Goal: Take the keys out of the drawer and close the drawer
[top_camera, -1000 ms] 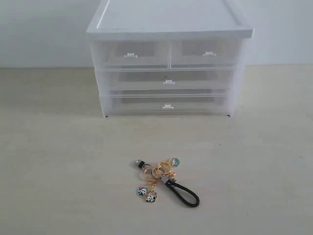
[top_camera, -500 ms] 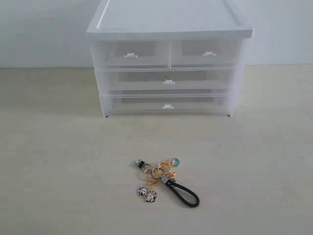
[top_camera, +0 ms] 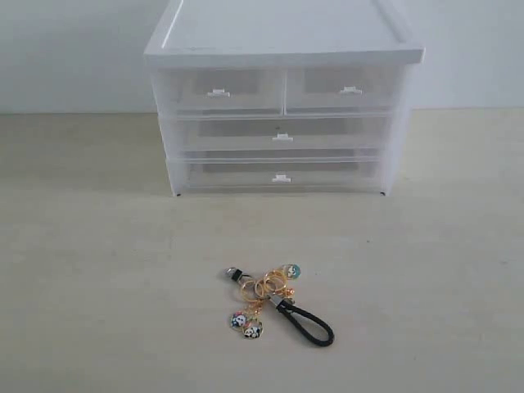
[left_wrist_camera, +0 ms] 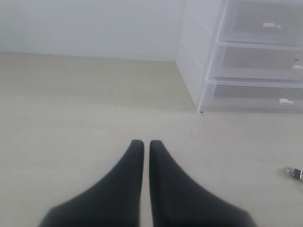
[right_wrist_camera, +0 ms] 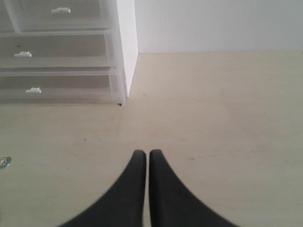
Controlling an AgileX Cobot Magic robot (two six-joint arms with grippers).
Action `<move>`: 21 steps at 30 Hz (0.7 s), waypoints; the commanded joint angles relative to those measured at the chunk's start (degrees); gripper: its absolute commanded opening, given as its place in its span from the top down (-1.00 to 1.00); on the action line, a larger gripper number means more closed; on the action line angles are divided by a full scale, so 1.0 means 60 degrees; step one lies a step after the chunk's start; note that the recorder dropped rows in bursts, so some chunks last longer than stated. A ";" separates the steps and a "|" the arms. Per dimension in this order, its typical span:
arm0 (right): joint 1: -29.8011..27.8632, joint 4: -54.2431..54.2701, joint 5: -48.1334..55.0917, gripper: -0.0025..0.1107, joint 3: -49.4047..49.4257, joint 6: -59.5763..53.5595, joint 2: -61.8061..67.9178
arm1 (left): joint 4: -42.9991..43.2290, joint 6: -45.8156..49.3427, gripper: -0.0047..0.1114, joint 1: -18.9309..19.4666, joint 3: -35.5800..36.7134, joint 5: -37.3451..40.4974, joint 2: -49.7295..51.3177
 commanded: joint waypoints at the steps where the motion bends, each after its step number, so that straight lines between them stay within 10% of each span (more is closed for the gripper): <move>1: -0.0267 -0.0098 0.0004 0.96 -0.0004 -0.0141 -0.0045 | 0.0000 0.0042 0.85 0.0003 0.0030 -0.0031 -0.0026; 21: -0.0399 -0.0098 0.0004 0.96 -0.0004 -0.0141 -0.0045 | 0.0000 0.0042 0.85 0.0003 0.0030 -0.0031 -0.0026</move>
